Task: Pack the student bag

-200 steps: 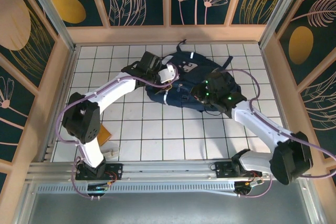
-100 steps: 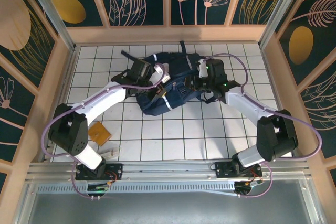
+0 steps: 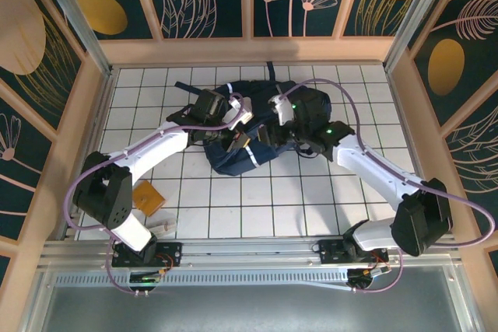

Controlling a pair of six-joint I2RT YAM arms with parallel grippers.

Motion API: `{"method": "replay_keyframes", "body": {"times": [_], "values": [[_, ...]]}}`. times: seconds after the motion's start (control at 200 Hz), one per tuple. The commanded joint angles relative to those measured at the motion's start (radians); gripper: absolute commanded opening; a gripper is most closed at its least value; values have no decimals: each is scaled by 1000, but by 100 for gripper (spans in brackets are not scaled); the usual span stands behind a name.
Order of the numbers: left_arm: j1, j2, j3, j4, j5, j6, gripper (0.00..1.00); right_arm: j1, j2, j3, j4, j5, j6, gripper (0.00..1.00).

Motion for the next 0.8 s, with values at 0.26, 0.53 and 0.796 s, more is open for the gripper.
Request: {"method": "replay_keyframes", "body": {"times": [0.26, 0.53, 0.796], "values": [[-11, -7, 46, 129, 169, -39, 0, 111, 162, 184, -160, 446, 271, 34], [-10, -12, 44, 134, 138, -40, 0, 240, 261, 305, -320, 846, 497, 24], [-11, -5, 49, 116, 100, -19, 0, 253, 235, 312, -363, 907, 475, 3]]}}
